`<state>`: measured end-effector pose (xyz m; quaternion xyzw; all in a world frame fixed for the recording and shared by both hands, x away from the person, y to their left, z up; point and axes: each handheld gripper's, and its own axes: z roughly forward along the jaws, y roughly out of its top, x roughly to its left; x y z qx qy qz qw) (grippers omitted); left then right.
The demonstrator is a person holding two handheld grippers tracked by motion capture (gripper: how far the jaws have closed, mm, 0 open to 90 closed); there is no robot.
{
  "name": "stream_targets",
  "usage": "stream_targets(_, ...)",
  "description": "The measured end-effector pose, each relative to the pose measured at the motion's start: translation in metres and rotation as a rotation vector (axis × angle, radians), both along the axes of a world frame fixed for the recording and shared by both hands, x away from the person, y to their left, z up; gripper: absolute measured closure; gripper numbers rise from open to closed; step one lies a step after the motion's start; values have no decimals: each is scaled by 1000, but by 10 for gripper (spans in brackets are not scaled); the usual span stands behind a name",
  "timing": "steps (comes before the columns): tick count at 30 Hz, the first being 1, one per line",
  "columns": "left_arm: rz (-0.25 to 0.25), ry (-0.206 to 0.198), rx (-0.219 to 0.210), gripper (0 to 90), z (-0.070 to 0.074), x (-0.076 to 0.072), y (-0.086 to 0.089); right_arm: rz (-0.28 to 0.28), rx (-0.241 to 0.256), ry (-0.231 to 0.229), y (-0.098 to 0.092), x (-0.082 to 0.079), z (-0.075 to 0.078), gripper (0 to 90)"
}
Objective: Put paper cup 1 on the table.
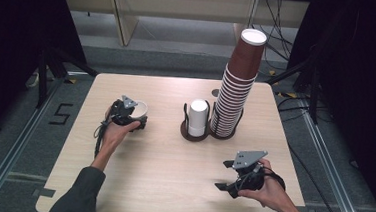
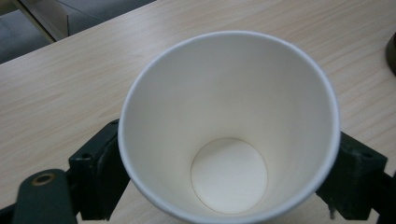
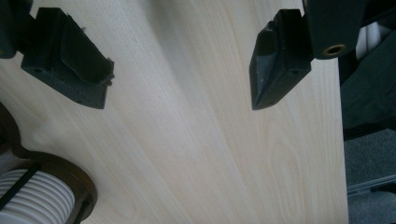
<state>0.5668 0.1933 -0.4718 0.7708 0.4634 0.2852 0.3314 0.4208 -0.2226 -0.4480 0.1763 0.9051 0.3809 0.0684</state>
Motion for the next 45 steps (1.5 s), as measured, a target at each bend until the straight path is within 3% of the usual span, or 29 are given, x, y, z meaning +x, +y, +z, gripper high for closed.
stream_targets(2,-4,-1,-30,149,-3,-2,2,-14,2,13,0,-1,0,216)
stream_targets(4,-3,1,-26,149,-7,-3,3,-14,0,11,-1,-1,1,216)
stream_targets(9,13,-16,-69,149,-16,-7,7,-7,-2,10,-1,-1,0,217)
stream_targets(10,23,-29,-96,149,-18,-7,6,3,-2,5,-1,-1,0,217)
stream_targets(16,37,-30,-104,149,-20,-13,11,-3,-4,-3,-2,0,0,217)
stream_targets(19,56,-27,-142,149,-22,-18,13,-4,0,5,-2,0,0,216)
stream_targets(24,79,-14,-165,149,-23,-29,17,-18,2,-6,-4,1,1,216)
stream_targets(28,80,-17,-143,149,-21,-42,17,-28,12,-8,-6,1,1,214)
stream_targets(31,67,-20,-158,149,-20,-51,15,-50,12,-1,-8,1,2,215)
stream_targets(34,39,-14,-134,150,-15,-60,13,-65,23,-7,-10,3,3,214)
stream_targets(38,22,-36,-135,154,-8,-75,7,-77,34,-16,-13,4,3,213)
stream_targets(45,-33,-51,-167,152,4,-103,-5,-126,51,-13,-19,5,5,207)
